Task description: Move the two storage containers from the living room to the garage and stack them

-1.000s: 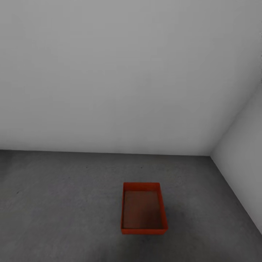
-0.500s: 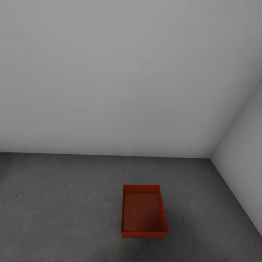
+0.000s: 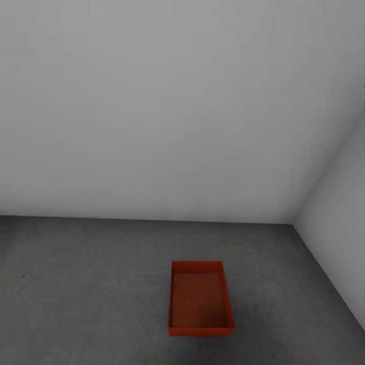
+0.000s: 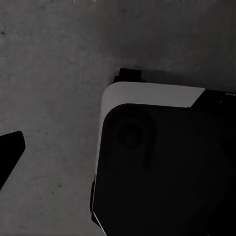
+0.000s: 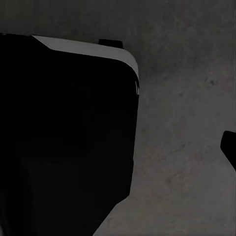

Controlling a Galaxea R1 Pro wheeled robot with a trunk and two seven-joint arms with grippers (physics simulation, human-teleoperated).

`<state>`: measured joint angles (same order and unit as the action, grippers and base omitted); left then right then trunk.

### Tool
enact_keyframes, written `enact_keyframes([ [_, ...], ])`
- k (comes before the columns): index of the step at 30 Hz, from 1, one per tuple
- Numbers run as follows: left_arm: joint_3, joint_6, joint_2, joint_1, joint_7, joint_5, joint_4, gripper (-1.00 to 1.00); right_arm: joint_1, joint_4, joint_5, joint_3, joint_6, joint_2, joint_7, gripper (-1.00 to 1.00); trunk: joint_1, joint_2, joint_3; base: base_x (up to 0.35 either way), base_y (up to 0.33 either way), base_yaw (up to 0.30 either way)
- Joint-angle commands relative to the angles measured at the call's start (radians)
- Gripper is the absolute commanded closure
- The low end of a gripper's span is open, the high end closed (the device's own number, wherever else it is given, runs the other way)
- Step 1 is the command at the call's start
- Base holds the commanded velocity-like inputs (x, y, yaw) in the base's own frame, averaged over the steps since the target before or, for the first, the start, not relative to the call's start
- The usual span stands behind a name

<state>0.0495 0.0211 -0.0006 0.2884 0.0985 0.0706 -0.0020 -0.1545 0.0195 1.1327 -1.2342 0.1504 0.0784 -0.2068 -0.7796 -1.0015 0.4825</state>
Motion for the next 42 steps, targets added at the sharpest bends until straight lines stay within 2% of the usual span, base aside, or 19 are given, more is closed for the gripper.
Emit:
enact_keyframes([
  [1, 0.004, 0.002, 0.000, 0.000, -0.002, 0.007, 0.000, -1.00, 0.000, 0.002, 0.009, -0.008, 0.003, 0.001, -0.001, -1.00, 0.000, -0.001, -0.001, 0.000, 0.000, 0.000],
  [9, 0.004, 0.003, 0.002, 0.000, -0.034, 0.007, 0.000, -1.00, 0.000, 0.002, 0.009, -0.008, 0.003, 0.000, 0.000, -1.00, 0.000, -0.001, -0.014, 0.000, 0.000, 0.000],
  [42, 0.004, 0.003, 0.002, 0.000, -0.036, 0.007, 0.000, -1.00, 0.000, 0.002, 0.004, -0.008, 0.003, 0.001, 0.000, -1.00, 0.000, -0.001, -0.066, 0.000, 0.000, 0.000],
])
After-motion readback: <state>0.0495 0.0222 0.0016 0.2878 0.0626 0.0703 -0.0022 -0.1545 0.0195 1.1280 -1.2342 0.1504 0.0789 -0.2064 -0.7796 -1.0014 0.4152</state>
